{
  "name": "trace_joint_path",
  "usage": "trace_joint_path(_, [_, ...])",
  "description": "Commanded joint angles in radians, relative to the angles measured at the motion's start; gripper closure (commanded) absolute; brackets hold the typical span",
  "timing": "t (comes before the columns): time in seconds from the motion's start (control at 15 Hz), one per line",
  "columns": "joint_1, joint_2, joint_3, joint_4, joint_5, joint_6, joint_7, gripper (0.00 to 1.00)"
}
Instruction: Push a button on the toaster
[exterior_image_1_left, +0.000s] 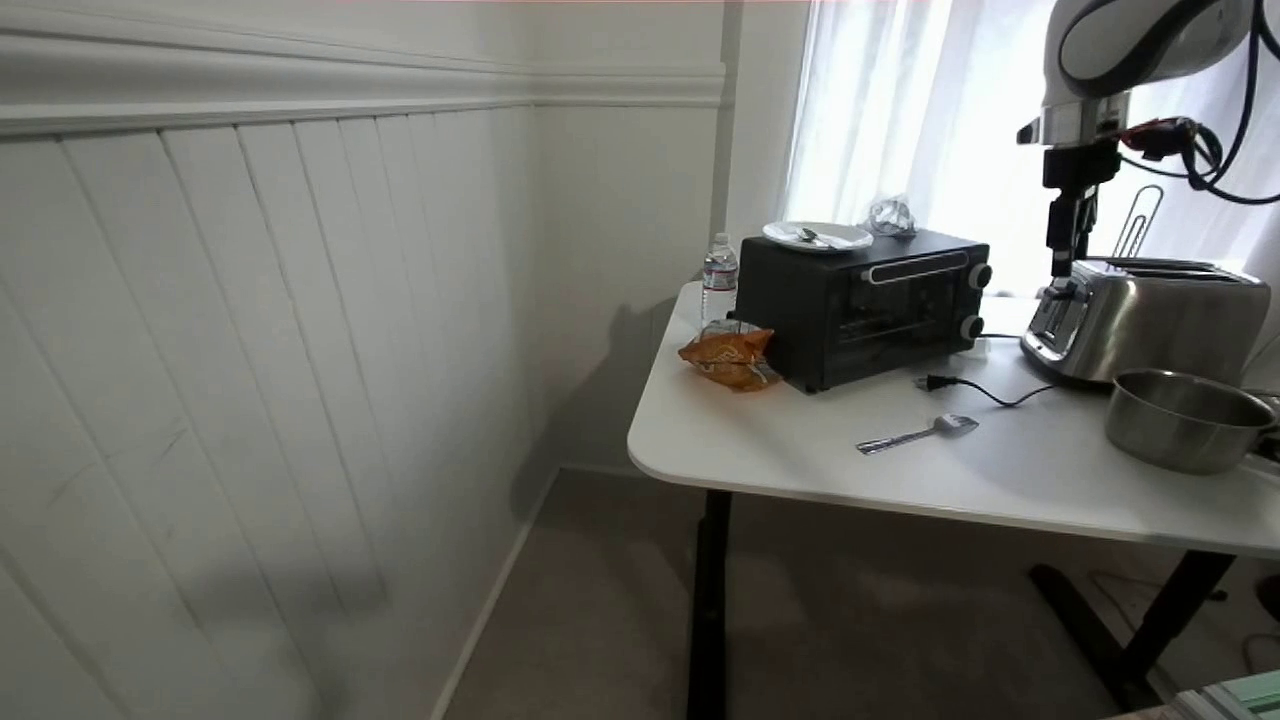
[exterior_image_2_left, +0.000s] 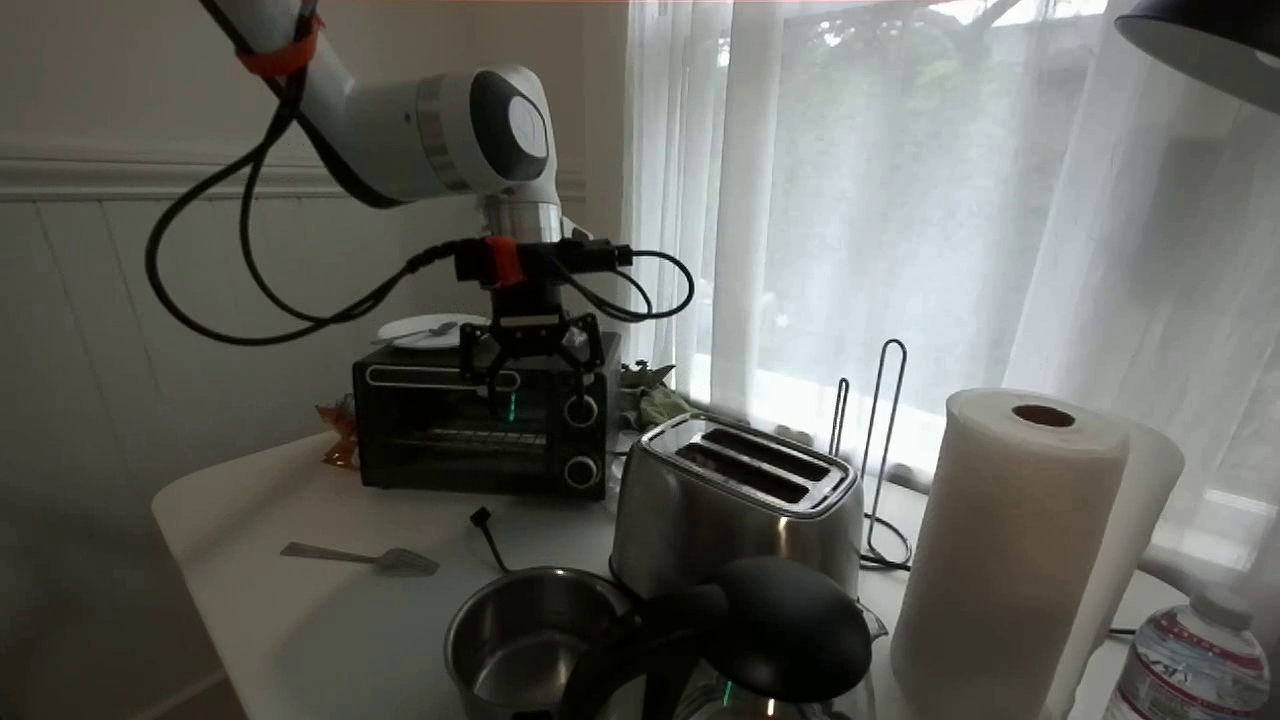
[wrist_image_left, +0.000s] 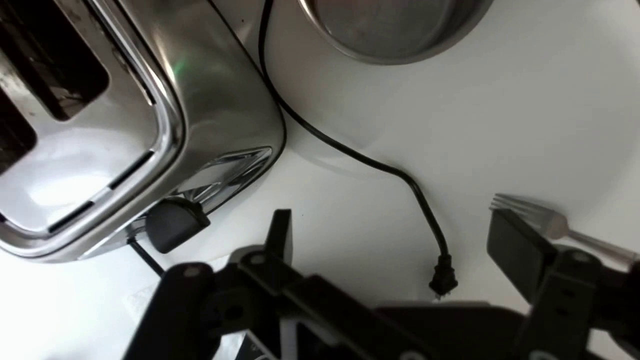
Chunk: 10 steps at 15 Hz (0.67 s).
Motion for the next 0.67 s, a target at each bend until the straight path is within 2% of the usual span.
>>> trace_joint_path(0.0, [0.040, -0.095, -0.046, -0.023, 0.039, 0.005, 0.148, 0.00])
trace_joint_path(0.33, [0.074, -0.204, -0.052, -0.086, -0.011, 0.050, 0.376, 0.00])
trace_joint_path(0.4, [0.070, -0.136, -0.061, -0.018, 0.008, 0.008, 0.299, 0.00])
trace_joint_path(0.6, [0.080, -0.172, -0.058, -0.044, 0.006, 0.019, 0.348, 0.00])
